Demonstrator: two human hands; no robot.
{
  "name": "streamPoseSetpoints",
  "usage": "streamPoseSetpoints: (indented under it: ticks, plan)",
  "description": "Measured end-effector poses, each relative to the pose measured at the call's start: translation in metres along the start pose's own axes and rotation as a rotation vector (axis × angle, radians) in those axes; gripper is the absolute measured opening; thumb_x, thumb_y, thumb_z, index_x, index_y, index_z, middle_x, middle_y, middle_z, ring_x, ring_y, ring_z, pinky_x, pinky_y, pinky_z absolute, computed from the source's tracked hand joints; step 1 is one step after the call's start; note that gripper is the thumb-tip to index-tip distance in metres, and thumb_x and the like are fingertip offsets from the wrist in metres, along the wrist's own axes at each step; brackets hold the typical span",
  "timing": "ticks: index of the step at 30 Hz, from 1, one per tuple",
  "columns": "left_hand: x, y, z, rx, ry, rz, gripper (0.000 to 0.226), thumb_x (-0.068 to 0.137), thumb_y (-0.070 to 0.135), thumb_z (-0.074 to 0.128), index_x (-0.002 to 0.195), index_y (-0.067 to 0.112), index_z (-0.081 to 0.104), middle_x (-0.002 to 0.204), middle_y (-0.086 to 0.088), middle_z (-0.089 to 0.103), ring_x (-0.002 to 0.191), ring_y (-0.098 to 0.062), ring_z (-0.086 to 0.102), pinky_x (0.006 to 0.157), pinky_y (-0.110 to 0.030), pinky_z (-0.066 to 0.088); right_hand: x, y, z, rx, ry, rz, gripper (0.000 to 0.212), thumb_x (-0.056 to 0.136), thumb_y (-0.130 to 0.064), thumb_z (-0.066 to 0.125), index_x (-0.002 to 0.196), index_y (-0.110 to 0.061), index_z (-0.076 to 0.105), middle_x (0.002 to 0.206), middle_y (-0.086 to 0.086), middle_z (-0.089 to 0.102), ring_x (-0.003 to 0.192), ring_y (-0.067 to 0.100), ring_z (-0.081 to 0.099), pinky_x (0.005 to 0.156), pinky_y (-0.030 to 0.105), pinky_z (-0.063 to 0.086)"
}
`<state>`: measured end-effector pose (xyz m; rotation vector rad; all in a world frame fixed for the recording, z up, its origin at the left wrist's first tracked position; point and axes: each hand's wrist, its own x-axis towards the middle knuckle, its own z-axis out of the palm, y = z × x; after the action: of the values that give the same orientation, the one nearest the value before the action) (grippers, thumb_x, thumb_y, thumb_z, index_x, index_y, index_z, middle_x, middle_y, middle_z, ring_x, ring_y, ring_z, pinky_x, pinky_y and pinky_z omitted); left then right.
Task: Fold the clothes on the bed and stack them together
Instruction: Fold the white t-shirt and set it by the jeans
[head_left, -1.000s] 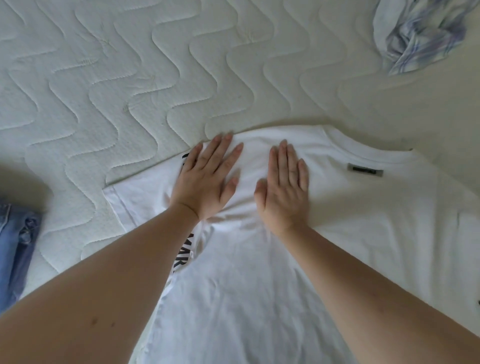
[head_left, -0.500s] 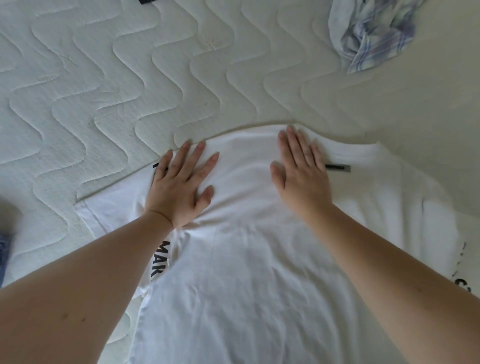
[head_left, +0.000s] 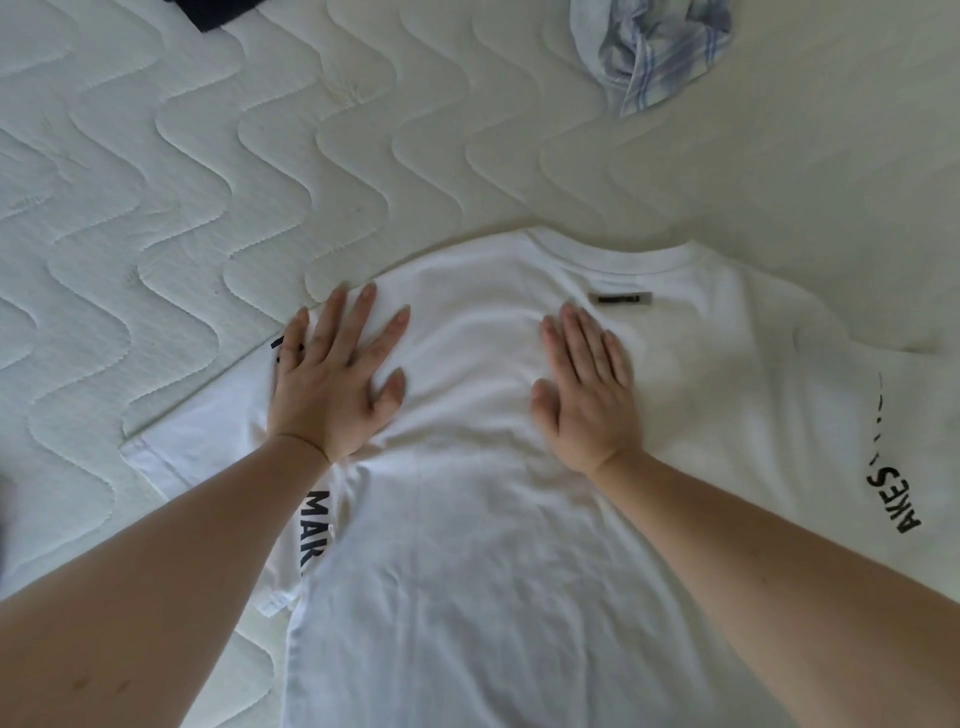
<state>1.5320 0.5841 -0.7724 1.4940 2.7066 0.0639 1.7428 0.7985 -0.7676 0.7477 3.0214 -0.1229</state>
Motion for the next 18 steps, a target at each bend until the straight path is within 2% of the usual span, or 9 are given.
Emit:
streamPoseSetpoints:
  ticks: [3, 6, 9, 11, 13, 15, 18]
  plan:
    - [0.003, 0.003, -0.009, 0.043, -0.045, 0.017, 0.061, 0.097, 0.049, 0.024, 0.156, 0.04, 0.013, 0.165, 0.004, 0.01, 0.152, -0.023, 0.011, 0.117, -0.057, 0.001, 0.002, 0.0, 0.001, 0.002, -0.016, 0.012, 0.068, 0.093, -0.04, 0.034, 0.155, -0.013, 0.023, 0.163, 0.009, 0.018, 0.151, 0.02, 0.011, 0.121, 0.044, 0.015]
    - [0.002, 0.017, -0.022, 0.132, -0.078, 0.019, 0.059, 0.099, 0.043, 0.019, 0.157, 0.03, 0.018, 0.165, -0.005, 0.014, 0.15, -0.03, 0.016, 0.115, -0.061, -0.007, 0.002, -0.001, -0.002, 0.016, -0.058, 0.019, 0.068, 0.094, -0.041, 0.031, 0.156, -0.015, 0.021, 0.164, 0.007, 0.015, 0.151, 0.02, 0.008, 0.121, 0.044, 0.014]
    - [0.005, 0.037, -0.044, 0.328, -0.16, 0.007, 0.056, 0.103, 0.031, 0.025, 0.156, 0.013, 0.024, 0.159, -0.02, 0.026, 0.142, -0.039, 0.034, 0.113, -0.066, 0.004, 0.002, -0.003, -0.01, 0.027, -0.1, 0.041, 0.067, 0.096, -0.043, 0.027, 0.157, -0.018, 0.014, 0.165, 0.005, 0.007, 0.152, 0.018, 0.003, 0.122, 0.041, 0.008]
    - [0.009, 0.061, -0.059, 0.442, -0.251, -0.036, 0.059, 0.1, 0.027, 0.033, 0.155, 0.009, 0.023, 0.157, -0.018, 0.029, 0.141, -0.035, 0.035, 0.114, -0.064, 0.008, 0.005, -0.002, -0.019, 0.058, -0.159, 0.032, 0.066, 0.099, -0.043, 0.026, 0.158, -0.02, 0.006, 0.165, 0.003, -0.002, 0.151, 0.016, -0.005, 0.122, 0.038, -0.001]
    - [0.011, 0.096, -0.072, 0.394, -0.294, -0.063, 0.061, 0.097, 0.028, 0.04, 0.153, 0.008, 0.026, 0.156, -0.016, 0.032, 0.141, -0.032, 0.034, 0.115, -0.058, 0.012, 0.009, 0.007, -0.037, 0.211, -0.237, -0.02, 0.065, 0.101, -0.042, 0.031, 0.158, -0.022, 0.006, 0.165, 0.002, -0.002, 0.151, 0.014, -0.006, 0.12, 0.033, -0.007]
    - [0.009, 0.139, -0.074, 0.285, -0.292, -0.029, 0.062, 0.099, 0.032, 0.039, 0.155, 0.012, 0.022, 0.158, -0.016, 0.027, 0.143, -0.03, 0.031, 0.115, -0.052, 0.017, 0.0, 0.032, -0.052, 0.306, -0.232, -0.056, 0.061, 0.102, -0.036, 0.035, 0.157, -0.021, 0.012, 0.165, 0.003, 0.005, 0.151, 0.015, -0.001, 0.118, 0.031, -0.007]
    - [0.011, 0.205, -0.063, 0.157, -0.31, 0.082, 0.064, 0.102, 0.042, 0.029, 0.158, 0.022, 0.006, 0.165, -0.009, 0.008, 0.149, -0.026, 0.018, 0.117, -0.043, 0.023, -0.043, 0.092, -0.062, 0.186, -0.16, 0.065, 0.06, 0.101, -0.033, 0.035, 0.156, -0.02, 0.016, 0.165, 0.004, 0.009, 0.152, 0.02, 0.002, 0.12, 0.037, -0.003]
